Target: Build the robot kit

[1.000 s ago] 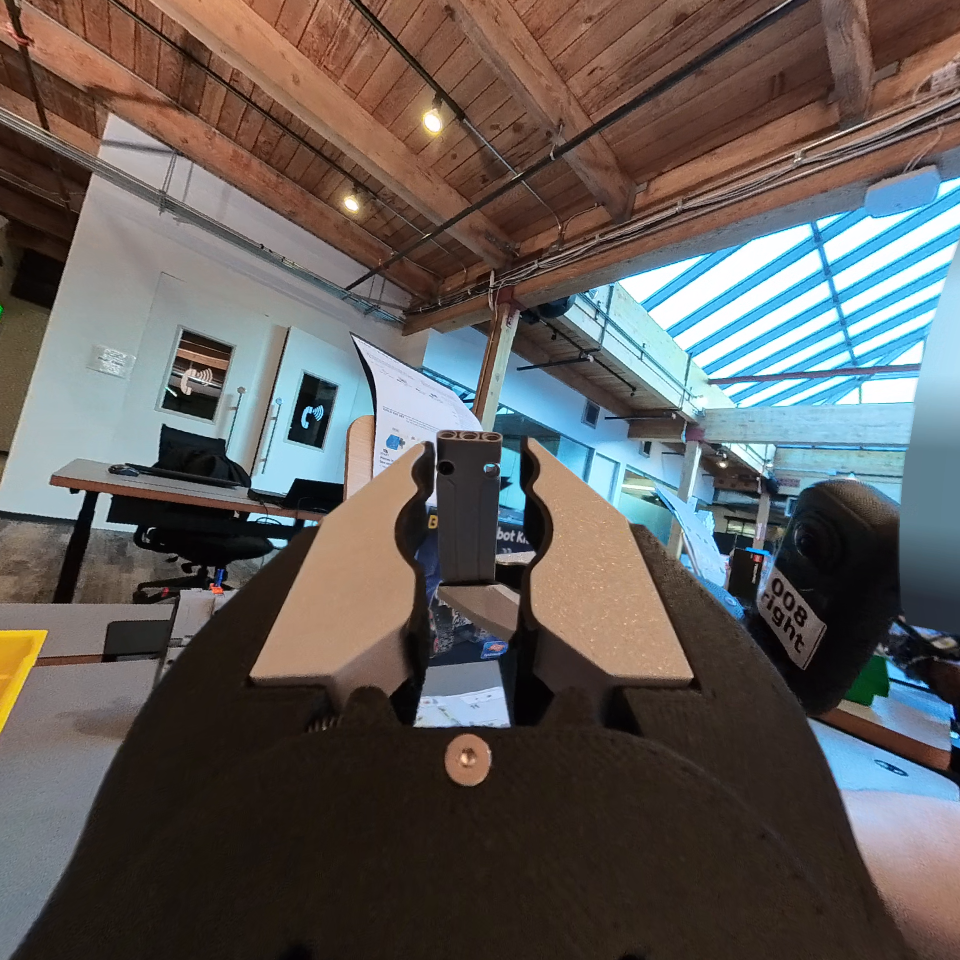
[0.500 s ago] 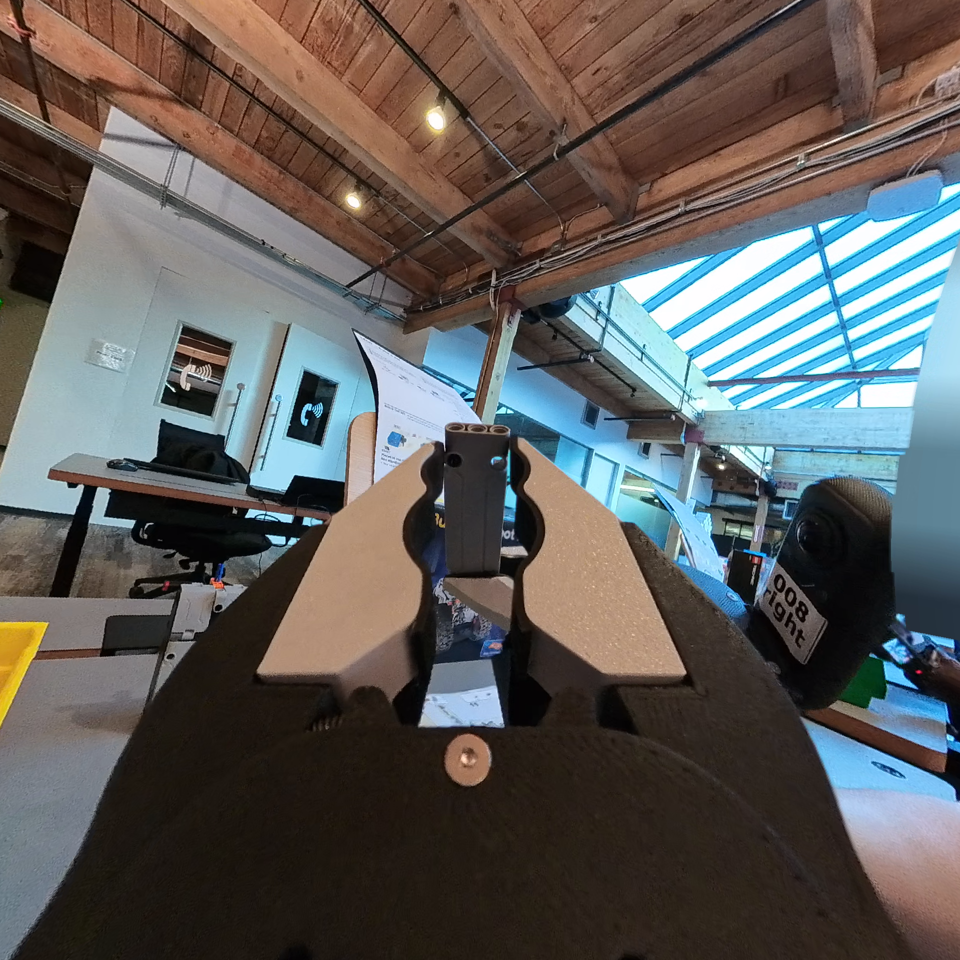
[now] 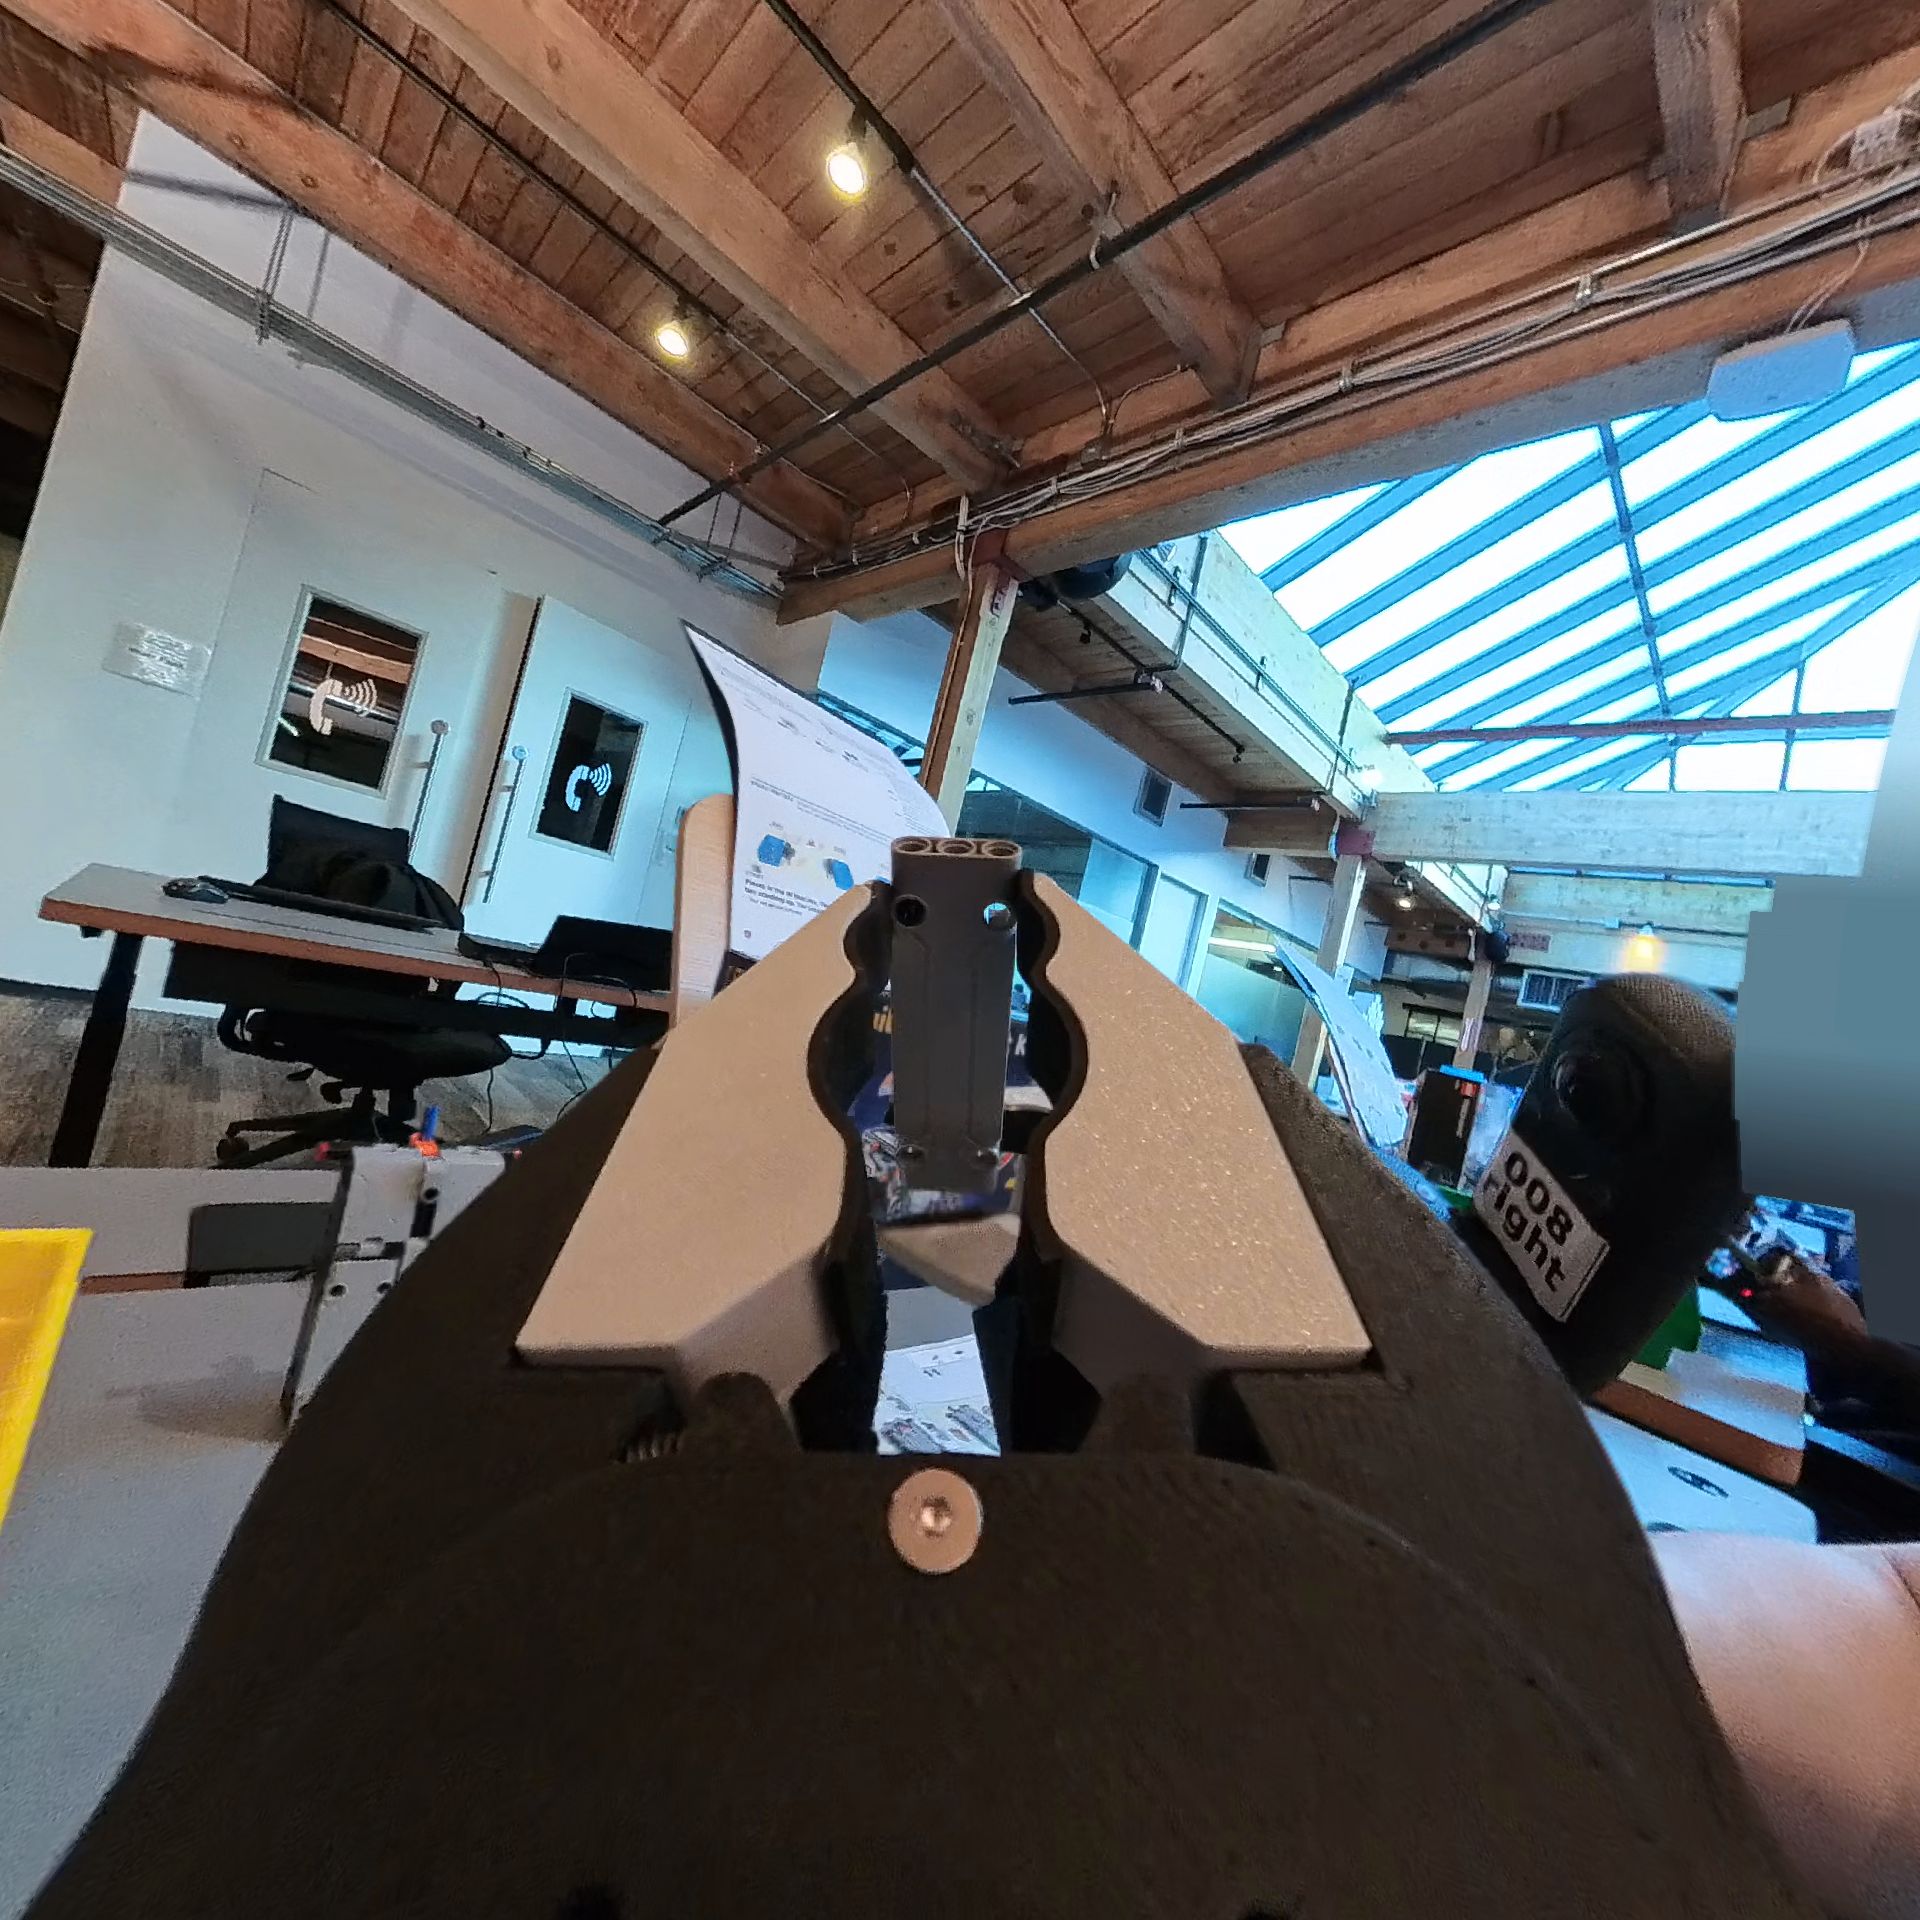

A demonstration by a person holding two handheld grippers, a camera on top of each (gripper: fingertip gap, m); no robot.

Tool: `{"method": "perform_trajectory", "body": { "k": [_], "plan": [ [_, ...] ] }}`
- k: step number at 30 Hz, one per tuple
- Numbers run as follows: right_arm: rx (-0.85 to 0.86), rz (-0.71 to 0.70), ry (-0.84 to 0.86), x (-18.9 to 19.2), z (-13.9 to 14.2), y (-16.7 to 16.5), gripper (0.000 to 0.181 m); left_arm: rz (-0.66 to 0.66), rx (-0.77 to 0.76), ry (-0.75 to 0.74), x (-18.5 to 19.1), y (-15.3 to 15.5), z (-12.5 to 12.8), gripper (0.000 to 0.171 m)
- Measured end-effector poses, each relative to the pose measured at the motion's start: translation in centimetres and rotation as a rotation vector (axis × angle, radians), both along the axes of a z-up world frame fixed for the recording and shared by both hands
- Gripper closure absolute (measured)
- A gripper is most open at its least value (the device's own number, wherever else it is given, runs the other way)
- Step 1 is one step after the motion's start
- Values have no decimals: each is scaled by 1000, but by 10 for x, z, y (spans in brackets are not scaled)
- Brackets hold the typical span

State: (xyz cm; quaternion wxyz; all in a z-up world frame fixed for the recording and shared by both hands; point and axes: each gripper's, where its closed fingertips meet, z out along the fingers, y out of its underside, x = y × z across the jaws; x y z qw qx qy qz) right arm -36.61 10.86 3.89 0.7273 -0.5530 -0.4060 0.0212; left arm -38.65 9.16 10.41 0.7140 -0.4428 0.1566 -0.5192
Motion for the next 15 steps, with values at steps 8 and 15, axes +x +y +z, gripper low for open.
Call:
{"method": "perform_trajectory", "body": {
  "k": [8,15],
  "plan": [
    [-331,556,-283,13,-69,-26,157,17,-79,79,-59,9,-3,150],
    [-726,735,-251,7,-159,18,166,-6,-81,108,-79,2,0,150]
  ]
}}
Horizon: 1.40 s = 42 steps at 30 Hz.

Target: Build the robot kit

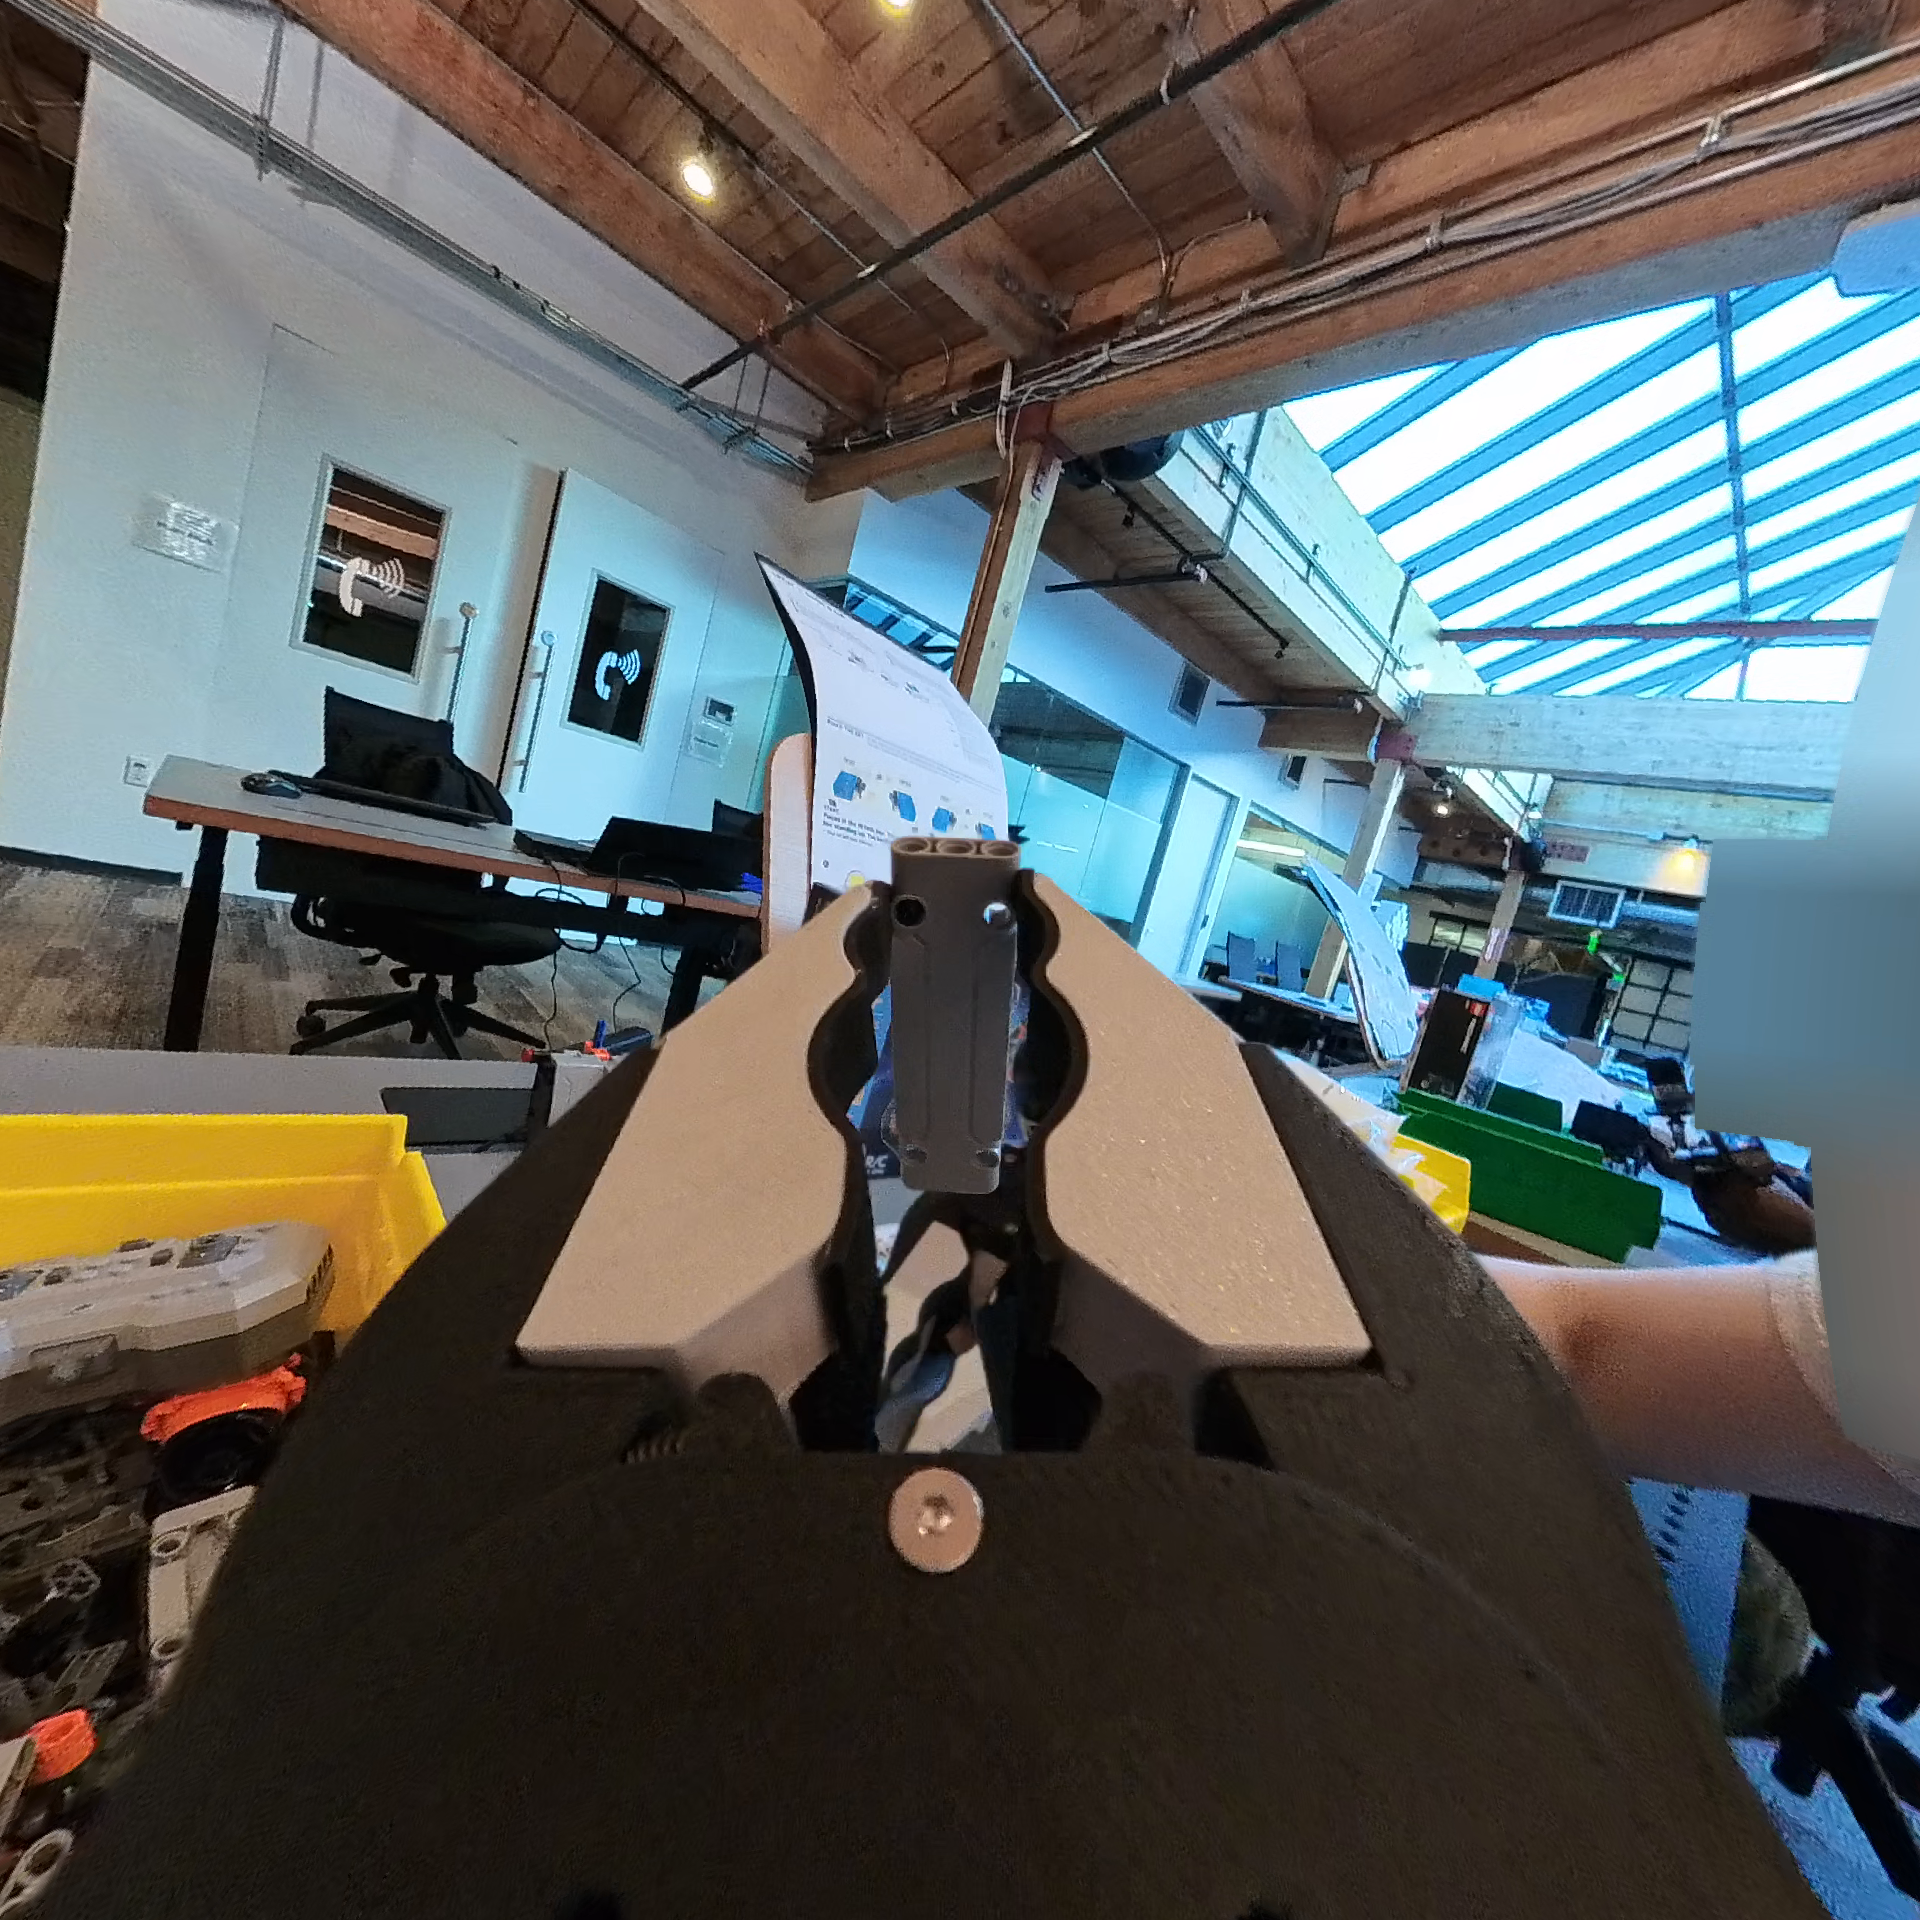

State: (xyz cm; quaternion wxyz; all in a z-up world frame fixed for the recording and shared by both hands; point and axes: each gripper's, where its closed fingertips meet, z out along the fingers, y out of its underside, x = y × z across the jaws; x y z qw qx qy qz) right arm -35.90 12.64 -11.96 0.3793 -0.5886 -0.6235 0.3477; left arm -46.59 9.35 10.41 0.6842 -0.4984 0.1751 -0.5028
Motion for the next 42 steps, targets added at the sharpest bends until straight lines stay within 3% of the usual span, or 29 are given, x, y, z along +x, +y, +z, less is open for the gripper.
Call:
{"method": "perform_trajectory", "body": {
  "k": [5,11,22,23,29,32,37,38,42],
  "plan": [
    [-35,58,-116,-7,-26,9,170,-14,12,39,2,-4,-1,150],
    [-35,88,-185,-8,-37,10,168,-37,14,38,6,-5,0,150],
    [-74,81,-210,-13,-41,11,166,-58,3,51,11,-3,-3,150],
    [-82,82,-212,-12,-41,11,176,-58,0,51,11,-3,-4,150],
    [-112,18,-187,-9,-35,7,177,-62,-17,63,12,0,-9,150],
    [-100,-29,-37,2,19,-3,178,-105,-42,87,23,0,-17,150],
    [184,-192,123,77,187,-25,178,-354,-62,240,90,-5,-18,150],
    [239,-239,113,93,211,-34,178,-402,-60,283,108,-5,-17,150],
    [371,-470,-22,153,241,-66,178,-702,-19,452,190,-28,-3,150]
  ]
}}
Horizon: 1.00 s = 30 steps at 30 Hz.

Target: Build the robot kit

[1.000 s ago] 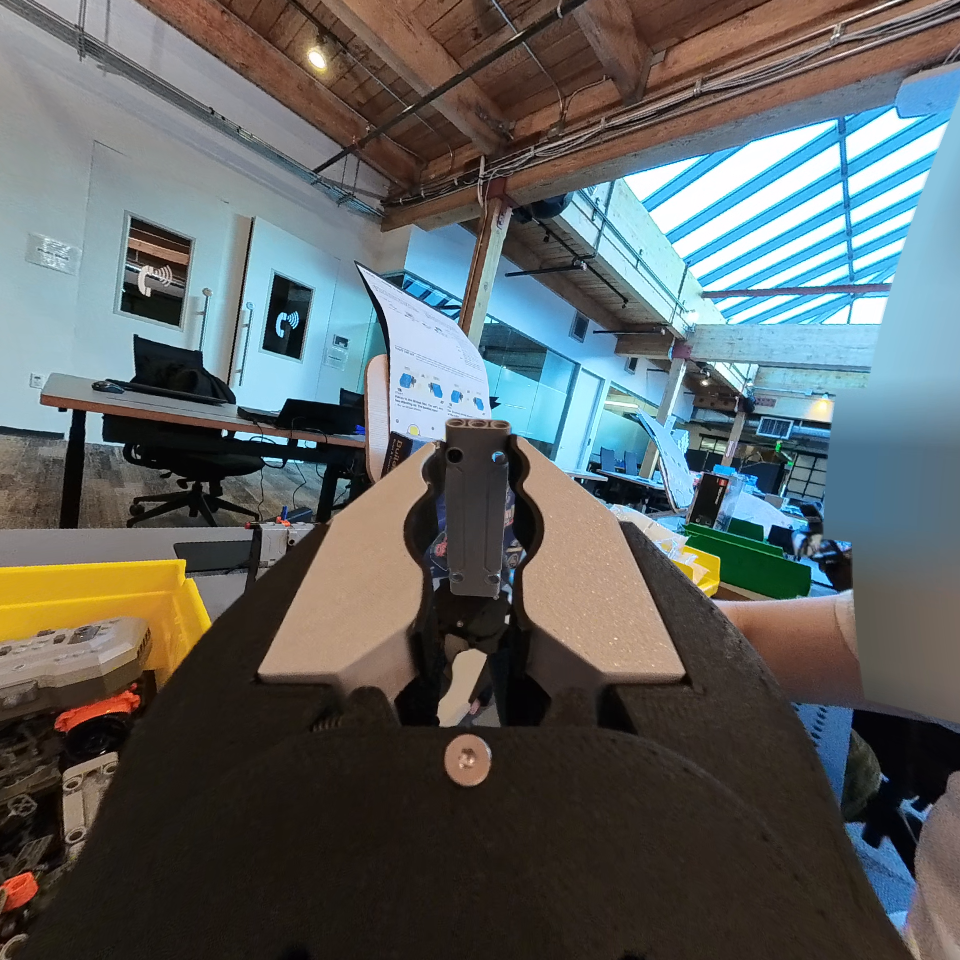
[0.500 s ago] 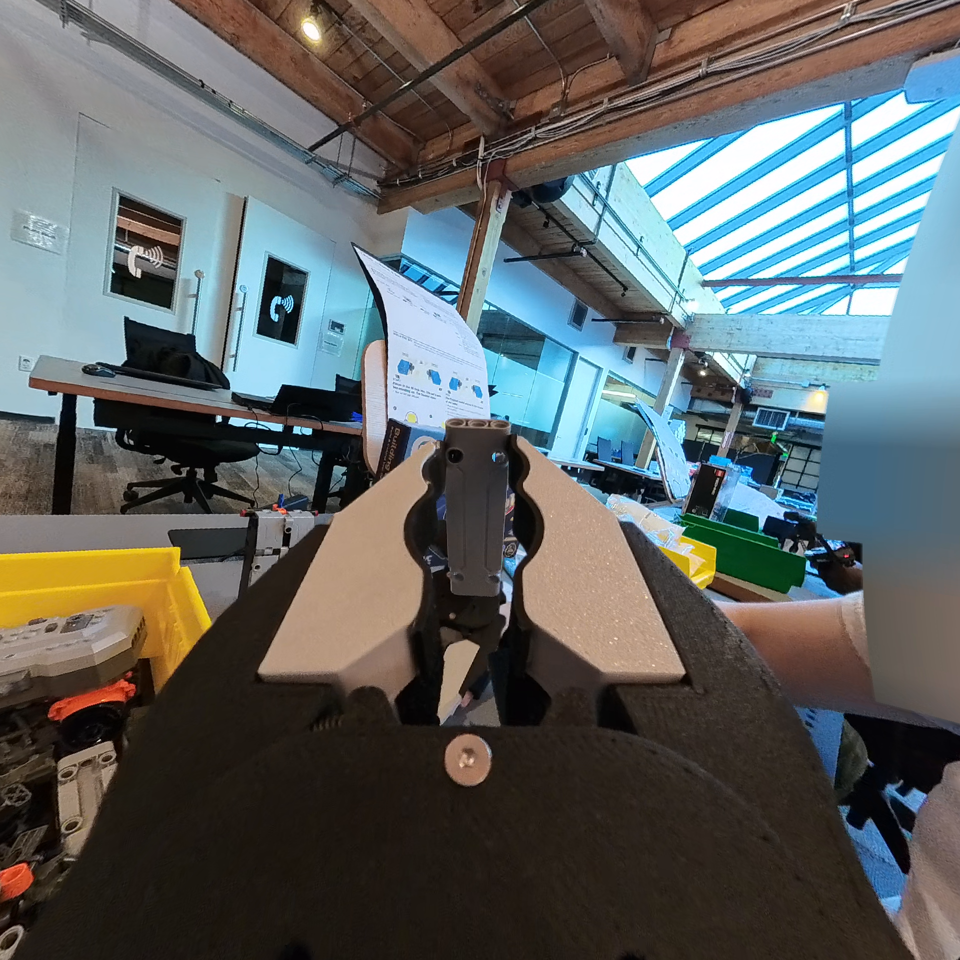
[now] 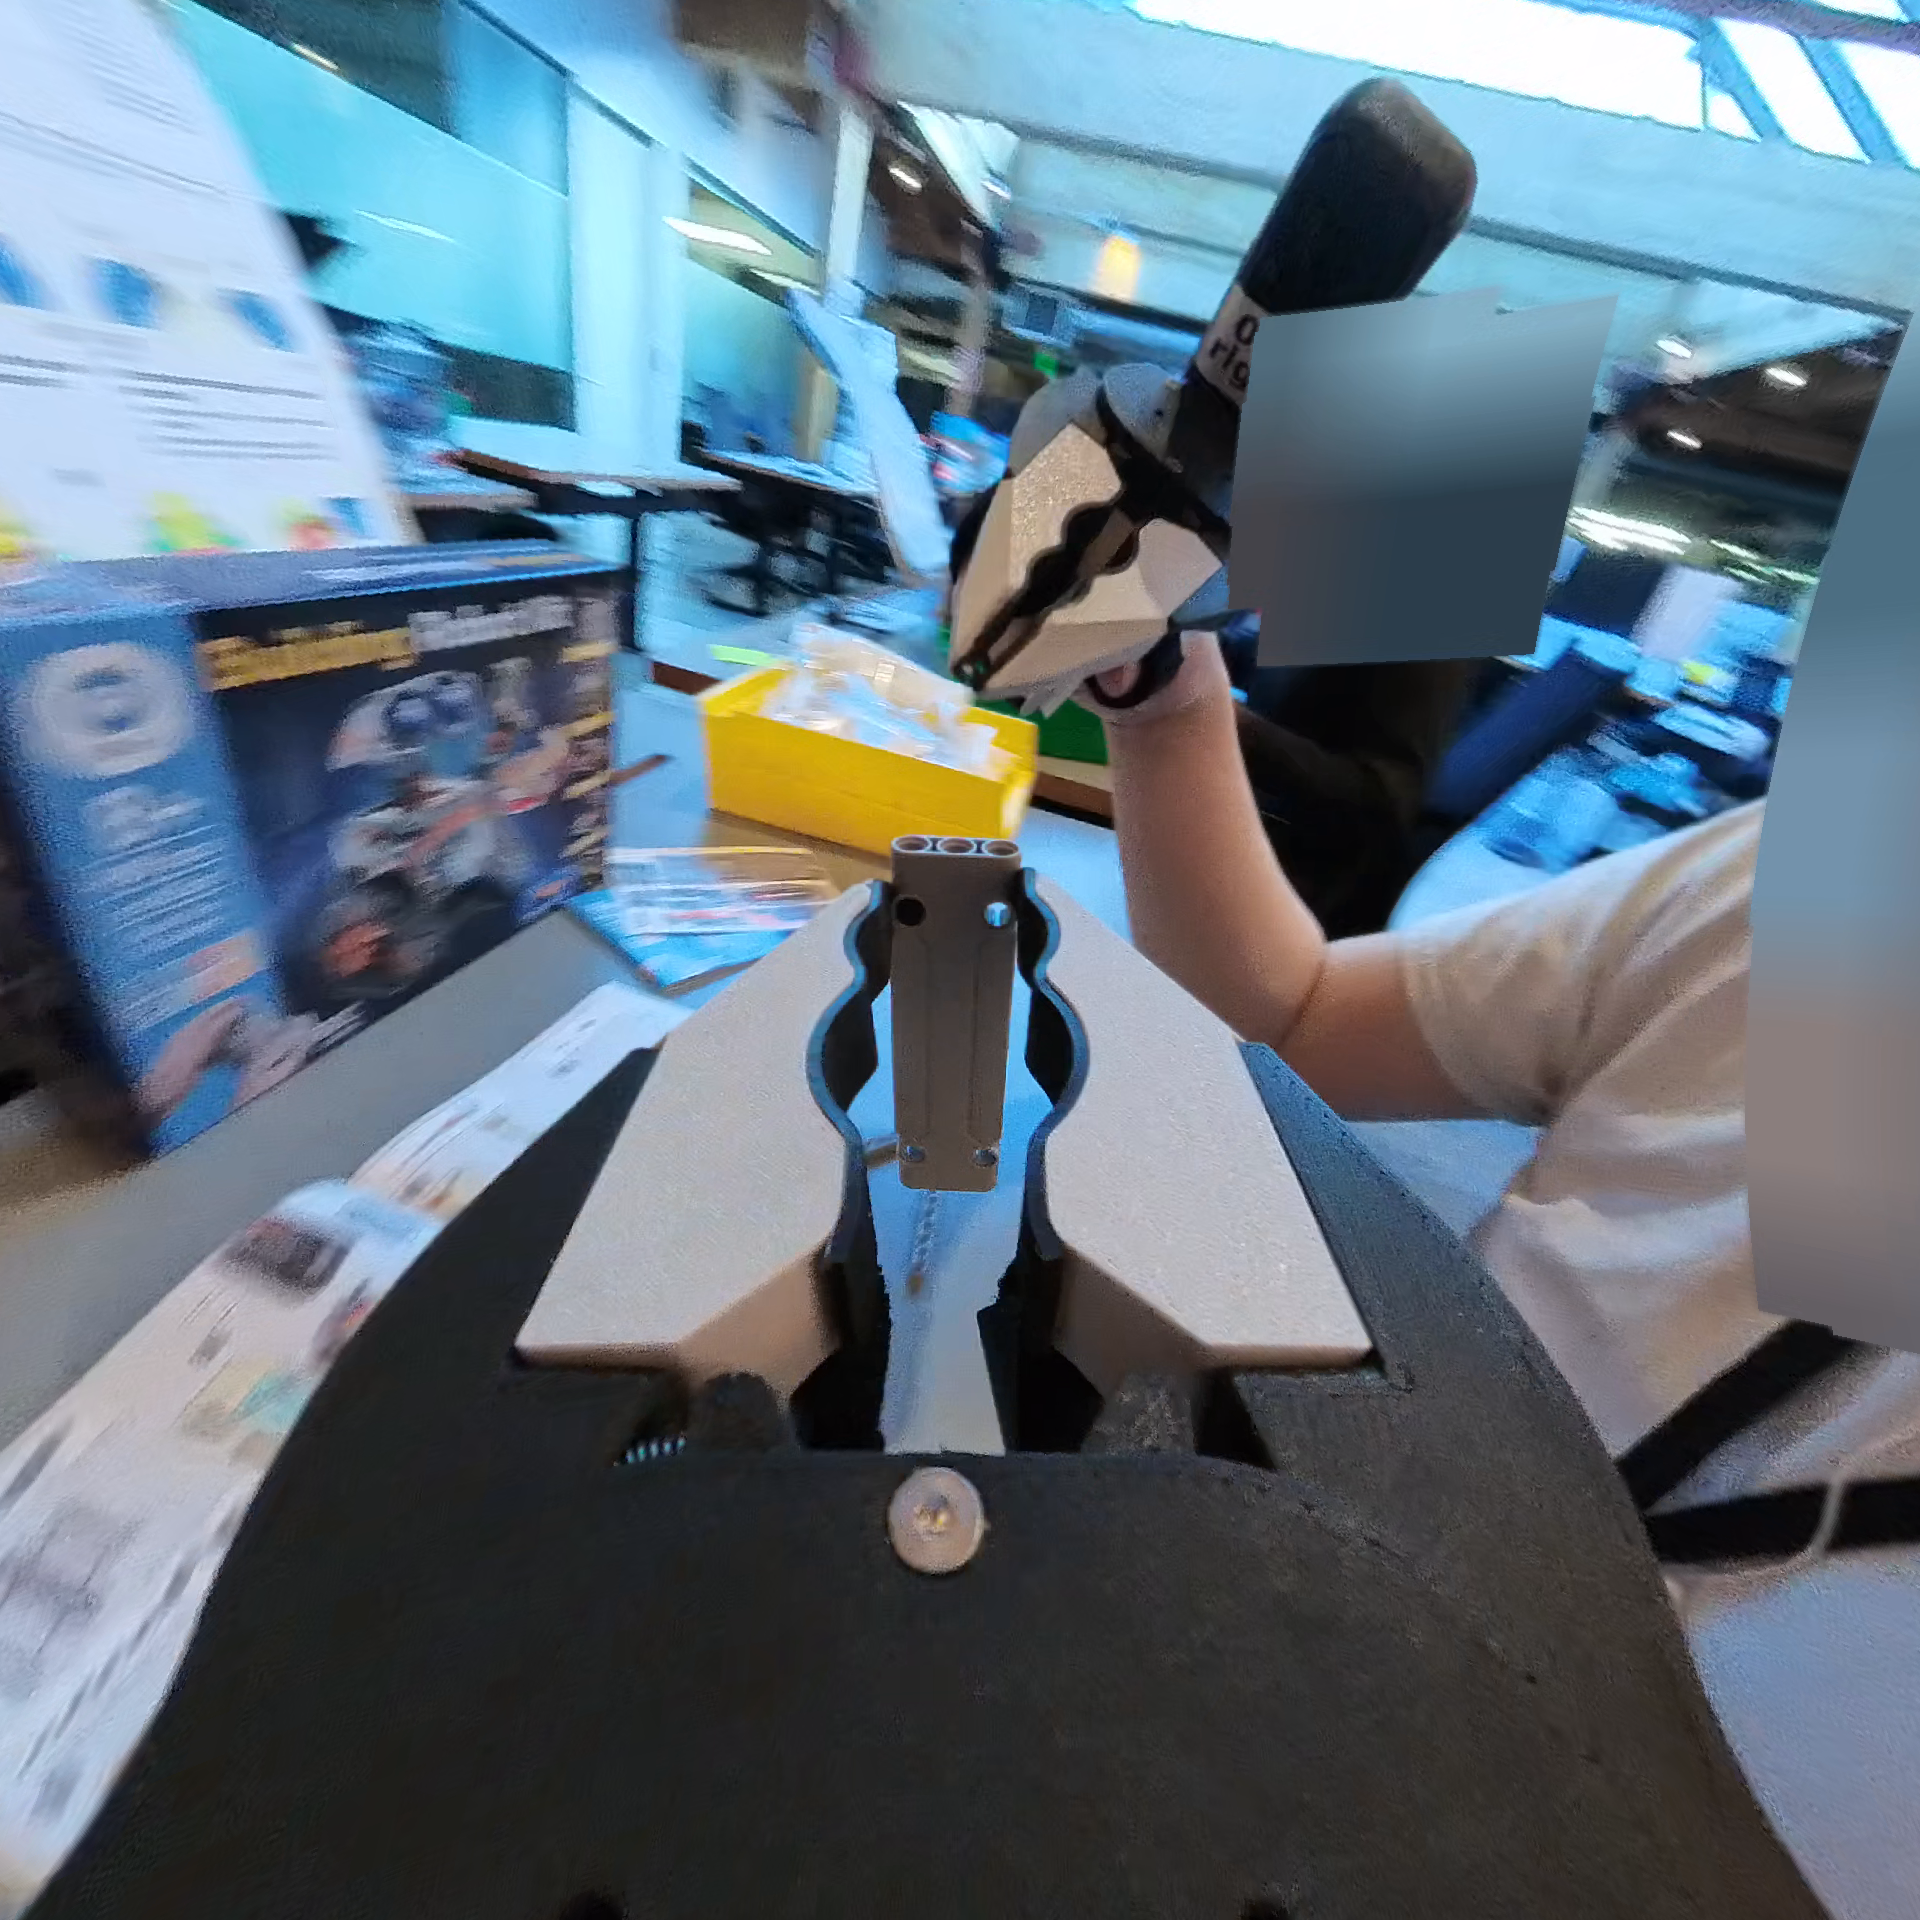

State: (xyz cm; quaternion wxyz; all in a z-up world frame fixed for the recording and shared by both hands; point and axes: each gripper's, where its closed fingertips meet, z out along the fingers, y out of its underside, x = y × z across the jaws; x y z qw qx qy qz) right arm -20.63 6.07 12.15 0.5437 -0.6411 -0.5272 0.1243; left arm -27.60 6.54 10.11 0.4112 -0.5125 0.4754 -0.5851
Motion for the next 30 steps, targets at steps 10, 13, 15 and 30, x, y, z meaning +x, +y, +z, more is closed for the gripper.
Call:
{"method": "perform_trajectory", "body": {
  "k": [10,13,15,30],
  "plan": [
    [-268,-55,245,67,14,-47,178,-404,193,12,118,-30,36,150],
    [-328,-41,276,70,10,-49,178,-414,214,43,129,-28,32,150],
    [-379,-43,272,70,3,-47,178,-379,224,91,133,-24,21,150],
    [-416,-94,175,62,-20,-35,178,-538,125,76,132,-32,3,150]
  ]
}}
